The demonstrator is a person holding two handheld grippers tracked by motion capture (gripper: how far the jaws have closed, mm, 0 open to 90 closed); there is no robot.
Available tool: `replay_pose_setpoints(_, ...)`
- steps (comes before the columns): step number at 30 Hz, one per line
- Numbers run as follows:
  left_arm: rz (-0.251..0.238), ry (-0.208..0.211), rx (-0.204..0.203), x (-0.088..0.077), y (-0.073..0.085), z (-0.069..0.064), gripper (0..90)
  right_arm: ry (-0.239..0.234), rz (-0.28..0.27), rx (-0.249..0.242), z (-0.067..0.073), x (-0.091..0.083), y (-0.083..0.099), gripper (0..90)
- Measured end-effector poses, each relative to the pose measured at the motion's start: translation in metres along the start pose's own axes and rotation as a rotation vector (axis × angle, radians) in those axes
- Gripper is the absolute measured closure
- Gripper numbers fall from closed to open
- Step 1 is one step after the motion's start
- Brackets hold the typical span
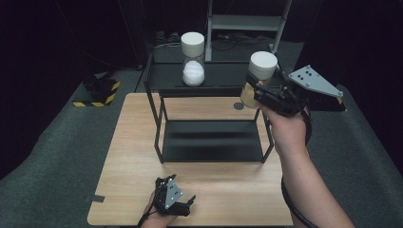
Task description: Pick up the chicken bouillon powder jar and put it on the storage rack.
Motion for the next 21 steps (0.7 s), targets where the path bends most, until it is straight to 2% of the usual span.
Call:
replay_pose_setpoints(10, -0.006, 0.003, -0.008, 0.0, 0.001, 0.001, 0.9, 0.025, -0.004, -0.007, 0.001, 0.018, -0.009, 34.2)
replay_pose_setpoints(21, -0.009, 0.008, -0.01, -0.001, 0.002, 0.003, 0.9, 0.04, 0.007, 0.006, -0.005, 0.041, -0.006, 34.3)
Point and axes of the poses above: each handheld gripper's, and its own axes: x roughly forward along the jaws, y roughly out of its underside, z roughly to its left, the point moved 1 cm from there along x, roughly forward along the jaws, and after that the axes turned 9 degrees about -y, right-handed, at the moved point
